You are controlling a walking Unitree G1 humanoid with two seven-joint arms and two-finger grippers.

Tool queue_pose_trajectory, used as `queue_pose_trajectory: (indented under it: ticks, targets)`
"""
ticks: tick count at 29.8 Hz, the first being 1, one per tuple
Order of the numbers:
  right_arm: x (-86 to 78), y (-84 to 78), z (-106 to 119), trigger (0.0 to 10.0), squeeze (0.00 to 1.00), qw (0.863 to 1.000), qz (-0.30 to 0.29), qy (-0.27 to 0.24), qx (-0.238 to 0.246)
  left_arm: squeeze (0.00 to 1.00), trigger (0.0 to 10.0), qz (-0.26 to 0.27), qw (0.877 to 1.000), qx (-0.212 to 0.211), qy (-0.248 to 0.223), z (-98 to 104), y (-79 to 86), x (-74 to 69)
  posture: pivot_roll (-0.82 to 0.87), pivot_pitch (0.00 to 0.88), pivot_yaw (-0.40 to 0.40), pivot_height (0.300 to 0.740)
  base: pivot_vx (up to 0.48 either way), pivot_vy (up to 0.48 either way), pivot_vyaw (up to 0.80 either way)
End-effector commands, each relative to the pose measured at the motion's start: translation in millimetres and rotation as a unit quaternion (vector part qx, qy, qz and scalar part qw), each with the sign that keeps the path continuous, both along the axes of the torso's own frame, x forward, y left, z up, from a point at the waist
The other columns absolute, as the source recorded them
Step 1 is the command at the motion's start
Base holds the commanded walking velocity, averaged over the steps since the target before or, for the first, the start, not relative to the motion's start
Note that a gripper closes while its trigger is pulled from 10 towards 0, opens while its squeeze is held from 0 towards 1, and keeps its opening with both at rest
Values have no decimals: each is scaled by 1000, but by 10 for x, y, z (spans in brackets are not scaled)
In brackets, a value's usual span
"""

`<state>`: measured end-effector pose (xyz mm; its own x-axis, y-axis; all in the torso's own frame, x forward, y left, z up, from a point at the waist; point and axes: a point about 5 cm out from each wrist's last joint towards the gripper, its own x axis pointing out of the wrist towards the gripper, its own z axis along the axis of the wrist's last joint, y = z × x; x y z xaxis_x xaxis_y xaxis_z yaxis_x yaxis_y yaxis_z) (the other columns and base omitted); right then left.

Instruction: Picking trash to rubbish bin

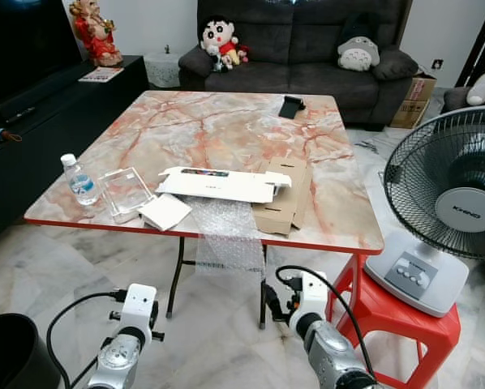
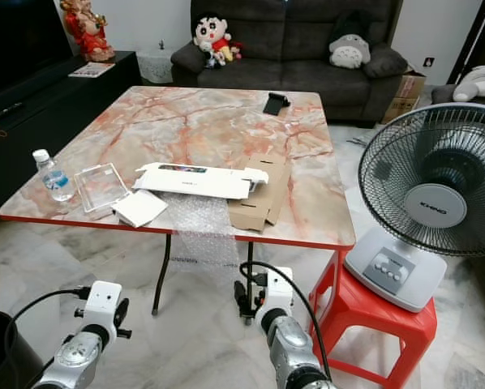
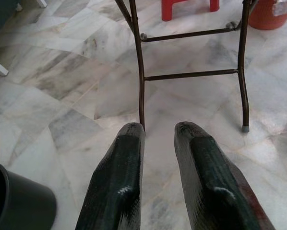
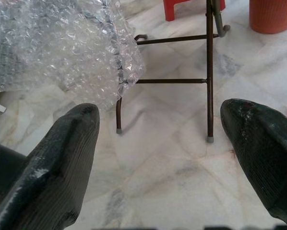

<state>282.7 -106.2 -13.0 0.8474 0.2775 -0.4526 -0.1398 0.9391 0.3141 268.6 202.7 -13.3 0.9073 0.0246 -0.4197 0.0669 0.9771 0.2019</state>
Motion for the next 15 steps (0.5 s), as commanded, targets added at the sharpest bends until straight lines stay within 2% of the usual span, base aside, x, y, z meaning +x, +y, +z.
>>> queue_pose_trajectory:
  ticks: [1, 11, 12, 13, 15]
  targets:
    - [86, 19, 87, 10000, 1000, 1000, -1, -18, 9, 0, 10000, -3, 1000, 1, 6, -12, 9, -11, 40, 0, 0, 740, 0, 0, 0]
    - [105, 26, 106, 10000, 1000, 1000, 0, -20, 12, 0, 10000, -2, 1000, 3, 9, -18, 15, -15, 42, 0, 0, 740, 0, 0, 0]
    - [103, 35, 104, 10000, 941, 1000, 2, -18, 15, 0, 10000, -2, 1000, 3, 10, -19, 15, -15, 41, 0, 1, 740, 0, 0, 0]
    - [100, 51, 102, 10000, 655, 1000, 6, -15, 23, 0, 10000, -3, 1000, 3, 10, -19, 15, -15, 42, 0, 1, 740, 0, 0, 0]
    - [100, 62, 103, 10000, 655, 999, 8, -14, 27, 0, 10000, -3, 1000, 3, 10, -18, 15, -15, 42, 0, 1, 740, 0, 0, 0]
